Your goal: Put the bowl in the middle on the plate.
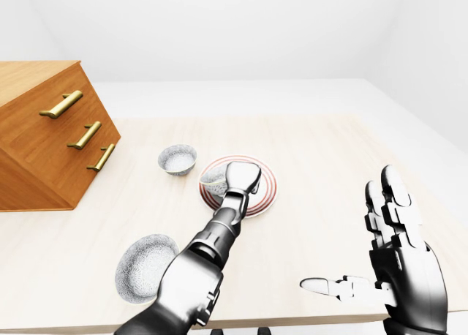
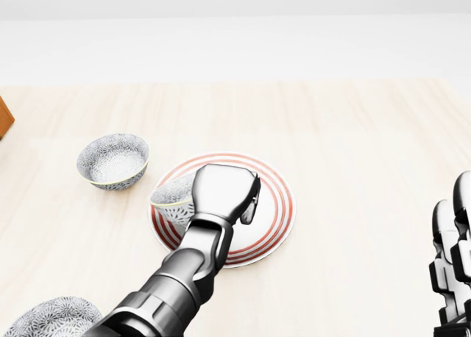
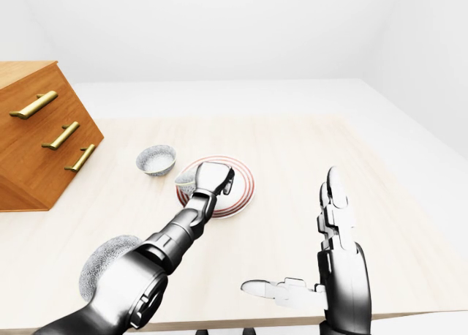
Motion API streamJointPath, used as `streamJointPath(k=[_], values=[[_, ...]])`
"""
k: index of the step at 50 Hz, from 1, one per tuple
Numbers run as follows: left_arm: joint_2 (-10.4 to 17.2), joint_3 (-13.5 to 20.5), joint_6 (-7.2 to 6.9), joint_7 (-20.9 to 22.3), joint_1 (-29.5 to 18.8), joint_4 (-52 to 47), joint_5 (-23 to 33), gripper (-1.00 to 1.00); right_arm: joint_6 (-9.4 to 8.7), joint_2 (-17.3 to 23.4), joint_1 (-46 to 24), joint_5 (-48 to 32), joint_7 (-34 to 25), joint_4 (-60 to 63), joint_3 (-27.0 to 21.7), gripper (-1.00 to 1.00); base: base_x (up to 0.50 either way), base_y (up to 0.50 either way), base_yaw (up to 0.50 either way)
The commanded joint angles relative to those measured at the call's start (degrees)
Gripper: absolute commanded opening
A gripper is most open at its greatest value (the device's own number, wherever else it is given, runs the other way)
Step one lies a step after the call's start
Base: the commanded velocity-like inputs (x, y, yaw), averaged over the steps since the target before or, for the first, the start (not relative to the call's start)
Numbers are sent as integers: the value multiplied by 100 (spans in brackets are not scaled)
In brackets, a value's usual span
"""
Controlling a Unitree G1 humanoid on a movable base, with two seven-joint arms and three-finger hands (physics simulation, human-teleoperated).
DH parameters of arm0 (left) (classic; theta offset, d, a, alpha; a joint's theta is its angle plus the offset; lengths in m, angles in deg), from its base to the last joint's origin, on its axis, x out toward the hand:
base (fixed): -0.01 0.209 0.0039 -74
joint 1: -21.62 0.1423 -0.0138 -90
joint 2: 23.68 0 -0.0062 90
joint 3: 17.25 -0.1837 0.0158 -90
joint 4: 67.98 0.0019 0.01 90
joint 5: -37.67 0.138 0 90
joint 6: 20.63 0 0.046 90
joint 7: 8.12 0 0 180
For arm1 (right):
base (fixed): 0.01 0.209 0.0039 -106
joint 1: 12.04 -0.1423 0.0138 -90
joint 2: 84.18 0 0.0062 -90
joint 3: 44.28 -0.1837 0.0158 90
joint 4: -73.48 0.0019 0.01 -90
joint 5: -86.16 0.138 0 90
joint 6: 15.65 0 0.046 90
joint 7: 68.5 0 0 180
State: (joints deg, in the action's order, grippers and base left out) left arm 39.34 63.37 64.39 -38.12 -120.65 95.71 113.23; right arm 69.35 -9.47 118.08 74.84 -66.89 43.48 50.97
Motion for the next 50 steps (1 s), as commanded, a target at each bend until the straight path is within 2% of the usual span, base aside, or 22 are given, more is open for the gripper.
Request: streamJointPath(k=[1,9,22,32,36,44,45,46,47,49,50], values=[[16,-165,-1,0,-132,61,510,-100,0,-13,12,3,-14,0,-11,100,0,0,0],[2,-124,-1,0,-209,62,417,-100,0,-10,16,6,-11,0,-9,100,0,0,0],[35,33,-1,0,-797,235,116,-100,0,-12,34,42,-18,0,-43,100,0,0,0],[-42,9,-1,0,-918,305,234,-100,0,-37,-17,87,-57,-37,-112,100,0,0,0],[-45,-142,-1,0,-921,383,537,-100,0,-54,-18,106,-81,-93,-136,100,0,0,0],[-61,-21,-1,0,-895,457,730,-100,0,-135,-38,88,-149,-123,-181,100,0,0,0],[-82,-2,-1,0,-848,460,723,-47,0,-126,-61,48,-145,-107,-143,100,0,0,0],[-94,12,-1,0,-812,459,714,64,0,-114,-58,40,-139,-94,-126,100,0,0,0],[-138,32,-1,0,-735,451,685,100,0,-103,-32,63,-136,-94,-139,100,0,0,0],[-208,-18,-1,0,-636,446,742,100,0,-106,40,158,-143,-120,-216,100,0,0,0],[-257,-38,-1,0,-559,435,757,100,77,-125,88,226,-154,-145,-282,100,0,0,0]])
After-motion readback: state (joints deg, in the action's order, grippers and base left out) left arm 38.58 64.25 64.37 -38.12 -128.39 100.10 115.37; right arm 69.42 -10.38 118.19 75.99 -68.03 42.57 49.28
